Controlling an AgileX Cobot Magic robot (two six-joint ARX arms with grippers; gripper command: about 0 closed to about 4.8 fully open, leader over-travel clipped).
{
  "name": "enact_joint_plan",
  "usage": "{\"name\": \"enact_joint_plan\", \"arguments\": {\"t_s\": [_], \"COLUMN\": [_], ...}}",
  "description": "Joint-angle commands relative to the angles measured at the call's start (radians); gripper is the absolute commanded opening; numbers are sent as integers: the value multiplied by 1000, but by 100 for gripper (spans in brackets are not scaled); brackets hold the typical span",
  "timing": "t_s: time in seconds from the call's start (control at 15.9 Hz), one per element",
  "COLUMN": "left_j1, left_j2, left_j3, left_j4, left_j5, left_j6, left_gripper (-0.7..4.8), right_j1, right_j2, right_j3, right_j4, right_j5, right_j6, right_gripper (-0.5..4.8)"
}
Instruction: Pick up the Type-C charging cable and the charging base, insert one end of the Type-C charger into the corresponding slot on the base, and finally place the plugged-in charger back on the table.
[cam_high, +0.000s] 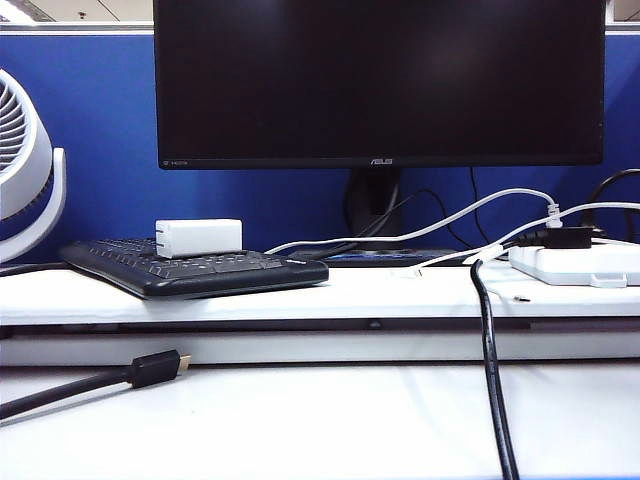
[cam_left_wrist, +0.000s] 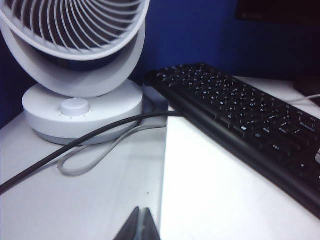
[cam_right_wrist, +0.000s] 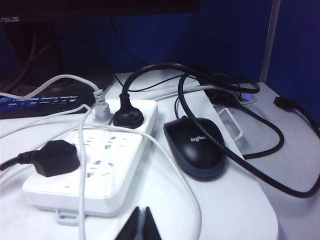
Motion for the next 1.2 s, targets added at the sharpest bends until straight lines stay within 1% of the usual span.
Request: {"name": "enact_joint_plan", "arguments": {"t_s": [0.06,0.13,0.38,0.5,0.63,0.69,0.82,0.88,0.95,1.01,1.07,1.14,1.2], "left_j1": [1,1,1,1,1,1,1,1,1,1,1,1,1], "left_j2": [-2,-2,31,89,182,275,415,567,658,781,864,989,1075], "left_j3": [35,47,125,172,235,300,402,521,592,689,754,856,928], "left_j4": [18,18,26,67,126,169,203,205,206,203,196,163,120], "left_j5": [-5,-6,-109,-116,-115,-115,-106,-65,-17,73,151,286,393], "left_j6": [-3,-3,-45,-44,-44,-43,-39,-35,-33,-9,11,35,50], "left_gripper": [-6,-6,-6,-6,-6,-6,-6,-6,-6,-6,-6,-6,-6], "right_j1": [2,2,2,2,2,2,2,2,2,2,2,2,2], "right_j2": [-2,-2,-1,10,50,88,161,232,279,349,404,491,560], "right_j3": [48,61,138,177,228,265,328,386,428,488,530,601,658], "right_j4": [24,25,20,17,18,18,22,26,26,31,42,61,63], "right_j5": [3,3,6,7,13,13,13,13,13,13,10,2,-4], "right_j6": [18,18,17,17,17,17,17,17,17,17,17,17,17], "right_gripper": [-1,-1,-1,-1,-1,-1,-1,-1,-1,-1,-1,-1,-1]}}
